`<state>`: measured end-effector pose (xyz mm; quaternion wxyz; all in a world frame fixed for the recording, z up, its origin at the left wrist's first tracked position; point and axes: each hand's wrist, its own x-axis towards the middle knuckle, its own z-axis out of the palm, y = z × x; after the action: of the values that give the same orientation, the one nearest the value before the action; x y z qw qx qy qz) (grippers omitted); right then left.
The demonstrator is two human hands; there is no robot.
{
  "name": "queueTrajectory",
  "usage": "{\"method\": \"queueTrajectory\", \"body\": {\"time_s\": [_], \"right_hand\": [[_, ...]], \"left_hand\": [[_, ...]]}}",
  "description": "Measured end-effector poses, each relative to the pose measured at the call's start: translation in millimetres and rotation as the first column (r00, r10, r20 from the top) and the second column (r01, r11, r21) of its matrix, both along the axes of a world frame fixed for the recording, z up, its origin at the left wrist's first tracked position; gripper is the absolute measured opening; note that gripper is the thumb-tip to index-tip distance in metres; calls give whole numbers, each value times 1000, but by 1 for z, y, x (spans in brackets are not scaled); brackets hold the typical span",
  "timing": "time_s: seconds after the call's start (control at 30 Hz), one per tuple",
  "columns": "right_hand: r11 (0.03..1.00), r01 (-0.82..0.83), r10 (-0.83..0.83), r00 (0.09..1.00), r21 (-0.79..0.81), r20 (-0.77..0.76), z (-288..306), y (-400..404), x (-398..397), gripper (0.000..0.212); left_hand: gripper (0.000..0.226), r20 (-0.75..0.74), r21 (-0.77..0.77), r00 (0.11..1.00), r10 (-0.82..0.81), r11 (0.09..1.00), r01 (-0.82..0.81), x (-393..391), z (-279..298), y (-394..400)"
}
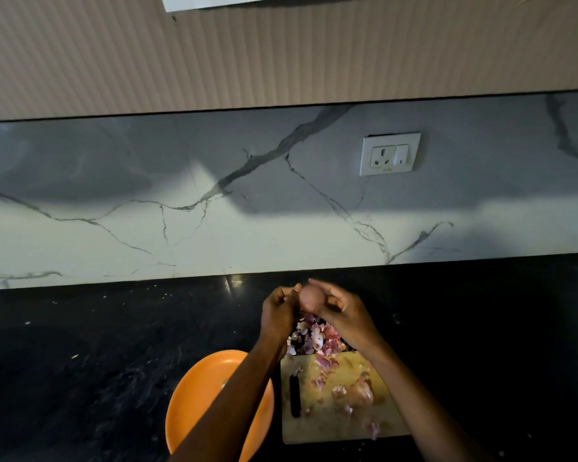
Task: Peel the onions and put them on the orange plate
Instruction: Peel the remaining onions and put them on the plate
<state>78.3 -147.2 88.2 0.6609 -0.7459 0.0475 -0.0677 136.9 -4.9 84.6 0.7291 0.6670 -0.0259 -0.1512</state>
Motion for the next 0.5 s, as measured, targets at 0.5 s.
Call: {"method": "queueTrajectory", "body": {"time_s": [0.5], "right_hand": [[983,100,-107,993,154,40,-3,1,0,32]], "left_hand": [[15,-133,-232,987,-92,971,59,-10,12,1]]}}
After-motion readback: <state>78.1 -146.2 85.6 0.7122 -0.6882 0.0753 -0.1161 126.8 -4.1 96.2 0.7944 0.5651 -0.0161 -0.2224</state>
